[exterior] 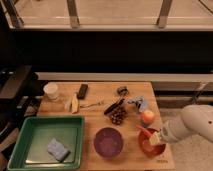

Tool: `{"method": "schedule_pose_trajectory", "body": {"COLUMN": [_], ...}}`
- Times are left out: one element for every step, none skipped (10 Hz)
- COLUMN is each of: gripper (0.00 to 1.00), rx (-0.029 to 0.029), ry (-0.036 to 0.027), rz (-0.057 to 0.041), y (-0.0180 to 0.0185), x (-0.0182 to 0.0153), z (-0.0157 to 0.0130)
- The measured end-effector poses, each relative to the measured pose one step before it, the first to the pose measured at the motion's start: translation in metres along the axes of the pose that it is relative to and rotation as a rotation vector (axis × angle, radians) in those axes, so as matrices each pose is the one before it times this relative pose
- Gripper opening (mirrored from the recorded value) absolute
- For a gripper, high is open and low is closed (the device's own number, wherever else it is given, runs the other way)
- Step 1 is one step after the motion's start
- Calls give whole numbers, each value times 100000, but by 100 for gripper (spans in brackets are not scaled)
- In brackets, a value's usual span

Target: Place pepper in red bowl

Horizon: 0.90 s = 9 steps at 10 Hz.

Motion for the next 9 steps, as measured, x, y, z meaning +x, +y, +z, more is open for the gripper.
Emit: {"method": "schedule_pose_trajectory", "body": {"gripper": [70,78,80,80,80,80,80,80,80], "rx": [76,120,71,-24,-153,-380,-290,-551,-1260], "ry": [-315,-388,46,285,629,1180,1251,2061,2417], "rz": [2181,3304,2416,1626,904,-230,-451,-1055,54], "y": [456,896,721,480,270,33,-86,-336,-394], "x": [-654,-918,-610,-334,21,394,421,714,735], "z": [44,35,3,-38,-46,-138,-187,-249,-196]}}
